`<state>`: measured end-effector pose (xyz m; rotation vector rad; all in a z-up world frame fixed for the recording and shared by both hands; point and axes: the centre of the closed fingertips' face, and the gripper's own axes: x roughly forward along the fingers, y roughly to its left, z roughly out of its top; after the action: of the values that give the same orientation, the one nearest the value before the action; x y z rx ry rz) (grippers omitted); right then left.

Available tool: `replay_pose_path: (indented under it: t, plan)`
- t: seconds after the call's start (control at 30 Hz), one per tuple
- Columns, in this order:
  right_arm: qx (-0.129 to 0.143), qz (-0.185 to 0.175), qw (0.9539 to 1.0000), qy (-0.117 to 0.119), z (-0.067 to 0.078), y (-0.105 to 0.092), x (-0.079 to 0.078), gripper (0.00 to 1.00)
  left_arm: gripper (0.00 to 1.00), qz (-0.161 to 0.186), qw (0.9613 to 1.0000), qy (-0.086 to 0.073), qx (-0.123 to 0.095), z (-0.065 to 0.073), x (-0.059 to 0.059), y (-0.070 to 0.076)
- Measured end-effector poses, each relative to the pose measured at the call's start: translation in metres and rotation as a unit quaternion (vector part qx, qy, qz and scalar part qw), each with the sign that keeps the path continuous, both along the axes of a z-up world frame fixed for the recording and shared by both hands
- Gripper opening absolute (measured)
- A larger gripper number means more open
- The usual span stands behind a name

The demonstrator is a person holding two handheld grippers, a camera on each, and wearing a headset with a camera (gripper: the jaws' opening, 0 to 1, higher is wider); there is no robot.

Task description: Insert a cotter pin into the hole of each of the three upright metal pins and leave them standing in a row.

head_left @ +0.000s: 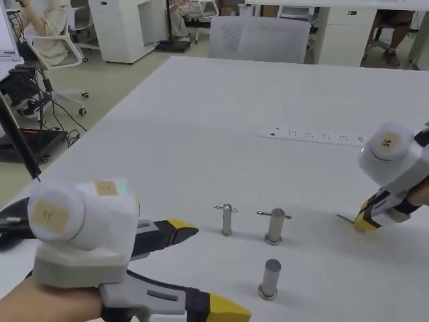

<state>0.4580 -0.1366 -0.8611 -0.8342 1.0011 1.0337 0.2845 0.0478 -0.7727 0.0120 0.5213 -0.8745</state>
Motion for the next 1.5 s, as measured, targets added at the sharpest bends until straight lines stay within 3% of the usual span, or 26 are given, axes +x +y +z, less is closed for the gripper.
replay_pose_path:
  t: [0.27, 0.83, 1.03, 1.23, 1.5]
  plan:
    - [-0.002, 0.007, 1.0000, -0.001, 0.006, -0.001, -0.018, 0.02, 0.80, -0.001, 1.0000, -0.003, -0.005, 0.002, 0.000, -0.002]
    - [0.015, 0.059, 0.9981, -0.015, 0.060, 0.022, -0.073, 0.02, 0.75, -0.016, 0.9998, -0.011, -0.009, 0.007, -0.002, -0.008]
    - [0.031, 0.081, 0.9960, -0.022, 0.081, 0.039, -0.093, 0.02, 0.74, -0.020, 0.9995, -0.018, -0.014, 0.011, 0.001, -0.011]
    - [0.031, 0.104, 0.9935, -0.034, 0.094, 0.050, -0.101, 0.02, 0.71, -0.031, 0.9991, -0.025, -0.015, 0.016, 0.003, -0.017]
    - [0.035, 0.126, 0.9907, -0.036, 0.103, 0.065, -0.109, 0.02, 0.58, -0.041, 0.9981, -0.042, -0.018, 0.029, 0.014, -0.025]
